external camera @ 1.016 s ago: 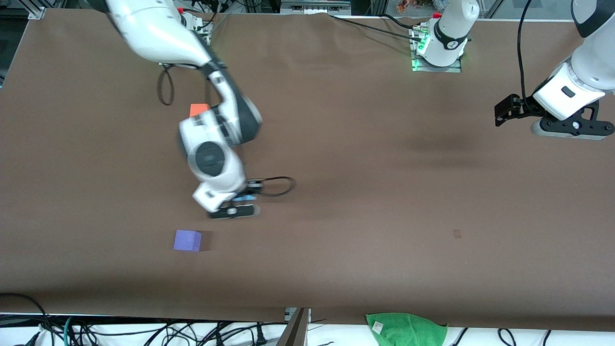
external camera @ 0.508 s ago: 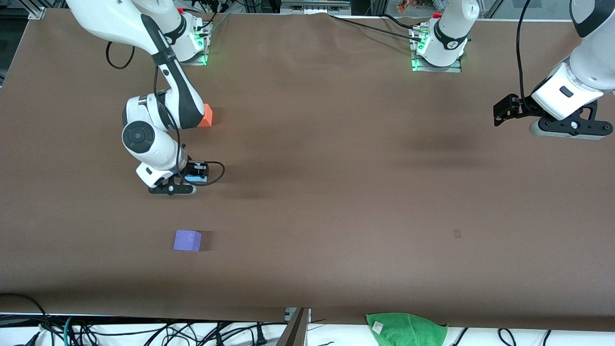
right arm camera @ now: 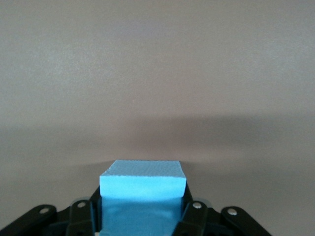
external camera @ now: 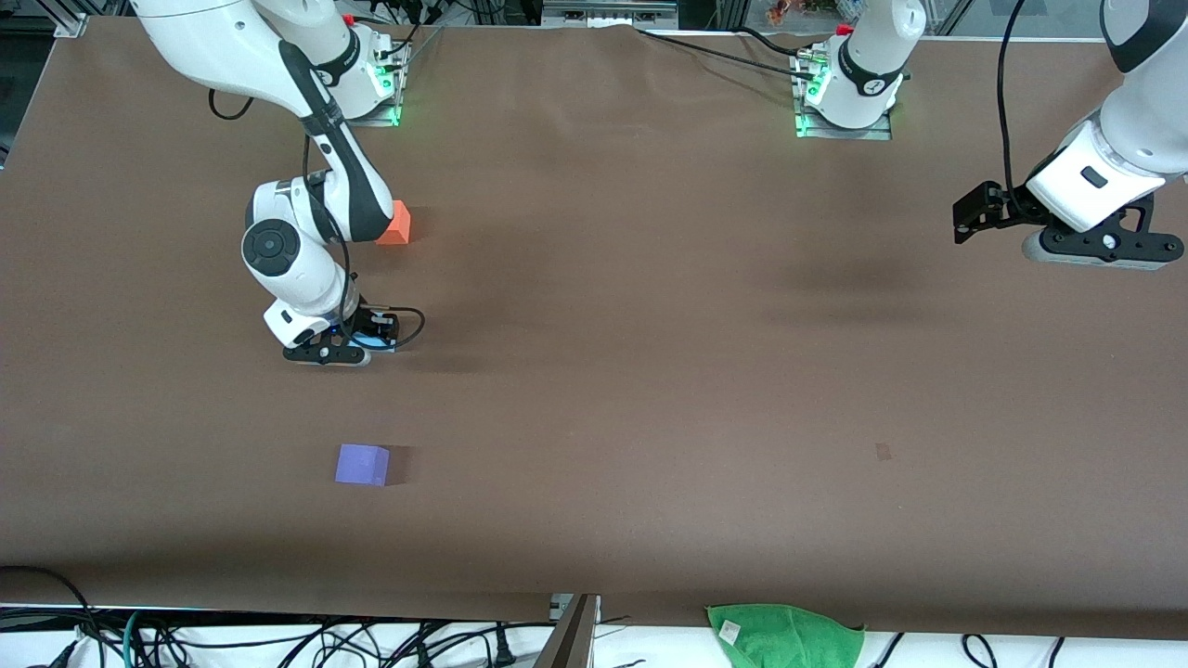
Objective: Place blue block between orange and purple blocks
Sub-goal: 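Carry the blue cube with the right gripper toward the orange cube, then lower the blue cube between orange and purple cubes, open the right gripper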
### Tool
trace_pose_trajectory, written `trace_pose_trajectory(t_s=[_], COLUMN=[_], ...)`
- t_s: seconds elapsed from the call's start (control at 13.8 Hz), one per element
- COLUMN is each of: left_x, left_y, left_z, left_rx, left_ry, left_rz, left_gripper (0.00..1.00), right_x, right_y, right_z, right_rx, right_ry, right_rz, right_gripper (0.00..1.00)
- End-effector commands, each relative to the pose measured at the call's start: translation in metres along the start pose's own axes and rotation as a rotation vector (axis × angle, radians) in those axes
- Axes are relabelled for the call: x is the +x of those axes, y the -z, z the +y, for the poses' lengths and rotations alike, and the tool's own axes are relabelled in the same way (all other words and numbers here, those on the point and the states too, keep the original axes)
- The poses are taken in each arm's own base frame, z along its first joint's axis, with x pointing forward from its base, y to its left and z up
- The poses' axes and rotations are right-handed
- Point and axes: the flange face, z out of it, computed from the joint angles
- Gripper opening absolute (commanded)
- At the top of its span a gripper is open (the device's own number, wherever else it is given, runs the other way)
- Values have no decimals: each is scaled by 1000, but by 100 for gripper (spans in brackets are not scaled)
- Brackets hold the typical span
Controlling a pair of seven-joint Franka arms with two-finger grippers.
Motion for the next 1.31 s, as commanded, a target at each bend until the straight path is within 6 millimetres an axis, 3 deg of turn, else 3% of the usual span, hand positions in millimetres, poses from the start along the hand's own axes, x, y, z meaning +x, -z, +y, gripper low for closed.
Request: trace_pose_trajectory(t_s=[0.0, 0.15, 0.22, 0.44, 0.58, 0.87, 1.09, 1.23], left_x=[2, 3, 3, 2, 2, 2, 2, 2], left_y=[6, 5, 5, 6, 6, 6, 6, 6], left_z=[2, 2, 2, 2, 2, 2, 2, 2], left_rx=[7, 7, 7, 7, 7, 7, 7, 7], left_ry=[5, 3, 5, 4, 5, 5, 5, 5], left_rz=[-4, -6, -6, -4, -4, -4, -4, -4], left_gripper=[100, 100, 100, 100, 100, 100, 100, 100], right_x=[-3, -2, -1, 9, 24, 70, 73, 64], right_y=[-5, -5, -2, 33, 74, 198, 279, 323], right_z=[-2, -2, -2, -9, -11, -22, -17, 9], right_rx=[12, 13, 15, 34, 37, 14, -3, -1], right_ry=[-17, -8, -8, -22, -23, 10, 25, 4], right_rz=[14, 19, 24, 56, 49, -38, -106, -127], right_gripper=[19, 70, 100, 100, 100, 100, 100, 100])
